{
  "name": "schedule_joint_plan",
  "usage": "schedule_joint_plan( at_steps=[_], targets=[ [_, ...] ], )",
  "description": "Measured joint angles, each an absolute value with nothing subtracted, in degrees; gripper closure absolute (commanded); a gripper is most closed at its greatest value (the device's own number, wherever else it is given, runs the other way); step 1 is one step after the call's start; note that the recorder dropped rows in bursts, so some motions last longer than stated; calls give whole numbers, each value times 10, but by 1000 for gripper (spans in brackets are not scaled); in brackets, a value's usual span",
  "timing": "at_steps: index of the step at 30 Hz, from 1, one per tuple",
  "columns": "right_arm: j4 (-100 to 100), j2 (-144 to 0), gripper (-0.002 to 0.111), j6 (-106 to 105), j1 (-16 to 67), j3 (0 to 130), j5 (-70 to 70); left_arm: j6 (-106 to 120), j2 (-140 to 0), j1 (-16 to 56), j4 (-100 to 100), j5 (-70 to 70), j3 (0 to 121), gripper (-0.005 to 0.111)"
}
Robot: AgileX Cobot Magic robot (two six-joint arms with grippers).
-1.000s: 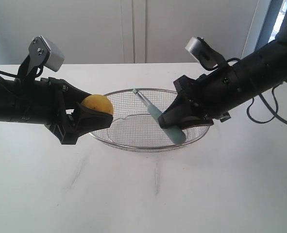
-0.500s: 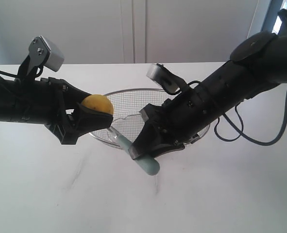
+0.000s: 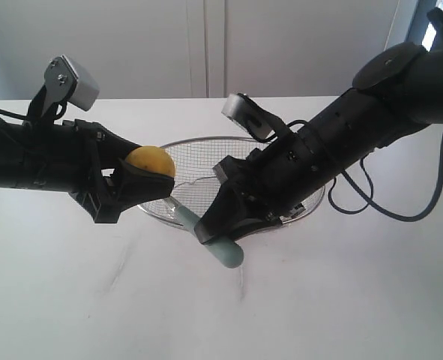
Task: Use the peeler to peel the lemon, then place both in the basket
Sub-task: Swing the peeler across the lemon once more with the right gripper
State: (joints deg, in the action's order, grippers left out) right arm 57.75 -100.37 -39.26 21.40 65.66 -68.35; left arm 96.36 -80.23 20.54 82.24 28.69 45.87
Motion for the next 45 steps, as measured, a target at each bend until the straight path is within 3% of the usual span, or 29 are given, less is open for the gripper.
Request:
schedule_joint_plan(
  at_steps=[20,33,45],
  targets=[
    [604,-997,108,-400,163,657,-694,964,-802,205,822,287,459,107],
    [611,-882,108,-400,102,657,-695,964,-802,205,822,287,459,107],
    [606,-808,108,-415,99,657,-697,964,-802,205,822,287,459,107]
  ],
)
